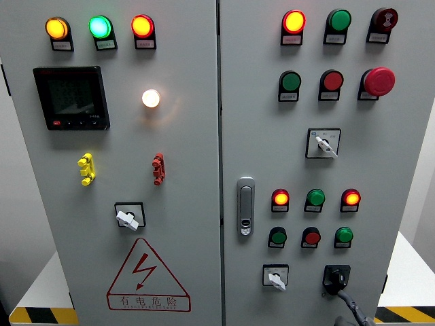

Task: Trip black knob to open circuit
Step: 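Twist the black rotary knob with the right hand to trip it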

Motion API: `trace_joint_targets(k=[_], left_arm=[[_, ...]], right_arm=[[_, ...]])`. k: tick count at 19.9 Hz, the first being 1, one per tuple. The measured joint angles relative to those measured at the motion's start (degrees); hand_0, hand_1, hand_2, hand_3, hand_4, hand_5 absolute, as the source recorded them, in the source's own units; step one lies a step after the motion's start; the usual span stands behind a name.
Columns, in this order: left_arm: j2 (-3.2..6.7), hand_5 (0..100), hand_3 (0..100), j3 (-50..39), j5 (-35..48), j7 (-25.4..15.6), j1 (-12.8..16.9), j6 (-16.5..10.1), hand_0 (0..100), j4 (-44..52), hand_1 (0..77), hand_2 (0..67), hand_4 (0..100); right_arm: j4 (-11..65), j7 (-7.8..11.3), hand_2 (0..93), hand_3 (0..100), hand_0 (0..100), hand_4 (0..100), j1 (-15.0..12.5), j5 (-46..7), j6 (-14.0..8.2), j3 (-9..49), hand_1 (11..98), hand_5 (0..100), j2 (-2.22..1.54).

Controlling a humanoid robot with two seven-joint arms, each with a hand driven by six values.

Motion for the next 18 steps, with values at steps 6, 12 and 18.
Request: trace_joint_targets(k=[6, 12, 18], left_arm=[[0.00, 9, 26, 0.00, 0.00, 0.00, -0.03, 0.00, 0, 0.00, 0.0, 19.4, 10], [0.01, 9, 26, 0.00, 0.00, 0.00, -0.04, 0.00, 0, 0.00, 0.0, 19.4, 10], [0.02, 9, 26, 0.00, 0.00, 0.00, 0.00, 0.00, 0, 0.00, 0.0, 19.4, 10]], right_arm=[[0.59, -0.28, 0.0, 90, 100, 100, 0.00, 0.02, 0.00, -0.60, 51.0, 100, 0.00], [0.74, -0.42, 0.0, 90, 100, 100, 0.00, 0.02, 0.00, -1.27, 50.2, 100, 0.00], [0.73, -0.43, 0.0, 90, 100, 100, 0.00, 0.02, 0.02, -1.57, 49.6, 100, 0.01]])
